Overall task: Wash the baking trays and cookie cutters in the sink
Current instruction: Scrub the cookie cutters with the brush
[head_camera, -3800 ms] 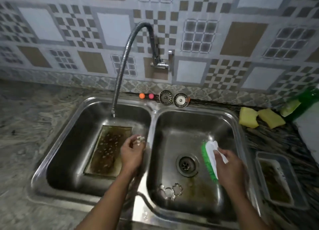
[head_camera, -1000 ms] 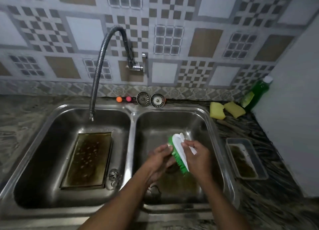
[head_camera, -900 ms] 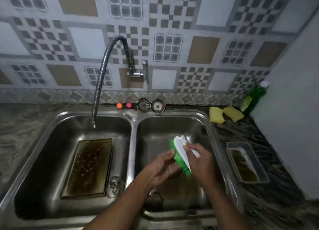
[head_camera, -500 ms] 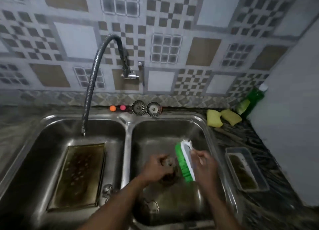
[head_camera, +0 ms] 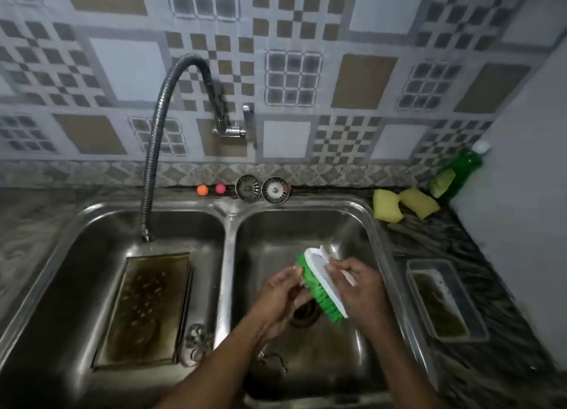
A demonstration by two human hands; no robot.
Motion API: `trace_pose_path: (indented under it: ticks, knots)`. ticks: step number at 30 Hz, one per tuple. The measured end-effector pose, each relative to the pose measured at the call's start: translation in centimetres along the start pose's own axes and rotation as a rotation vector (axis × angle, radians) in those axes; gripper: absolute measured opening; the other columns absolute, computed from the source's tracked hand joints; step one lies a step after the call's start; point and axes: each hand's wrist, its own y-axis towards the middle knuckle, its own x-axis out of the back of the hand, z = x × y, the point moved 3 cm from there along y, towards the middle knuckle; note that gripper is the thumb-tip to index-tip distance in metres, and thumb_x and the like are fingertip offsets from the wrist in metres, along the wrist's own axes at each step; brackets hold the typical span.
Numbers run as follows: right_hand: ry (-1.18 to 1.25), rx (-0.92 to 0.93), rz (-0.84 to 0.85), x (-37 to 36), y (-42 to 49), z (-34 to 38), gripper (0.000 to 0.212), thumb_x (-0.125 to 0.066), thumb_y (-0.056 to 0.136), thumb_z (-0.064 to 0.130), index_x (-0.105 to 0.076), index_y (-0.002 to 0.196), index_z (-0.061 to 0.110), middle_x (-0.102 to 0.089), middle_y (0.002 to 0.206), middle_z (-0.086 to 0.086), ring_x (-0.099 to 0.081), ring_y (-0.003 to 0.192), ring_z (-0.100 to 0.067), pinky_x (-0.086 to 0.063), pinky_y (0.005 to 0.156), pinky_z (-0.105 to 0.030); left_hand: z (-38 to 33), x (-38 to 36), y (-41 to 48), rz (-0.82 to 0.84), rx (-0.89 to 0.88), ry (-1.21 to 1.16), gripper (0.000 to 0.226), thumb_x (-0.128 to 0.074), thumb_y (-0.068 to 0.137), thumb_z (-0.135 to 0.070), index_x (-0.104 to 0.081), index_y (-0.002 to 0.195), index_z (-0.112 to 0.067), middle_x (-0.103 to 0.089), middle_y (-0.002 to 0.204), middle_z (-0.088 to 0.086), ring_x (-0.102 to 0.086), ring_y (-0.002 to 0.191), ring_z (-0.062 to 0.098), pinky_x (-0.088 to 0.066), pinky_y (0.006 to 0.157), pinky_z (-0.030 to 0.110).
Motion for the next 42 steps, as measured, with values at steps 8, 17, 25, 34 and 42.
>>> trace_pose_path:
  ticks: [8, 17, 25, 34, 42]
  knots:
    - [0.038, -0.123, -0.288, -1.0, -0.7, -0.4, 0.010, -0.070, 0.090, 0.020, -0.070, 0.083, 0.012, -0.069, 0.074, 0.006, -0.067, 0.070, 0.000, -0.041, 0.052, -0.009, -1.1, -0.8, 0.0, -0.115, -0.202, 0.439, 0.034, -0.078, 0.077, 0.004, -0.072, 0.109, -0.005, -0.077, 0.098, 0.013, -0.072, 0.089, 0.024, -0.057, 0.090, 0.040]
    - [-0.118, 0.001, -0.171, -1.1, -2.7, -0.7, 0.006, -0.069, 0.090, 0.021, -0.072, 0.094, 0.024, -0.067, 0.091, 0.021, -0.063, 0.091, 0.010, -0.046, 0.072, -0.012, -1.3, -0.7, -0.5, -0.088, 0.247, 0.103, 0.020, -0.067, 0.090, -0.004, -0.071, 0.107, 0.004, -0.072, 0.108, 0.024, -0.072, 0.086, 0.031, -0.062, 0.078, 0.040]
    - [-0.262, -0.022, -0.219, -2.1, -3.6, -2.0, 0.020, -0.069, 0.089, 0.030, -0.075, 0.105, 0.018, -0.075, 0.102, 0.001, -0.065, 0.092, -0.012, -0.046, 0.078, -0.024, -6.5, 5.0, -2.1, -0.200, -0.149, 0.577, 0.039, -0.081, 0.077, 0.001, -0.069, 0.114, 0.000, -0.074, 0.087, 0.004, -0.069, 0.070, 0.008, -0.059, 0.068, 0.022]
    - [-0.256, -0.086, -0.186, -3.6, -2.4, -2.4, 0.019, -0.071, 0.088, 0.030, -0.074, 0.101, 0.016, -0.074, 0.097, -0.006, -0.066, 0.092, -0.024, -0.046, 0.077, -0.030, -8.4, 20.8, -2.8, -0.676, -0.062, 1.221, 0.028, -0.081, 0.074, -0.019, -0.075, 0.102, -0.017, -0.074, 0.101, 0.005, -0.069, 0.095, 0.022, -0.048, 0.079, 0.023]
    - [-0.200, -0.070, -0.156, -4.5, -2.4, -1.8, 0.014, -0.070, 0.090, 0.026, -0.073, 0.099, 0.016, -0.068, 0.091, 0.004, -0.064, 0.091, -0.020, -0.043, 0.077, -0.026, -7.1, 22.1, -2.6, -0.659, 0.055, 1.405, 0.024, -0.079, 0.078, -0.023, -0.072, 0.100, -0.017, -0.074, 0.099, 0.008, -0.068, 0.084, 0.021, -0.047, 0.066, 0.020]
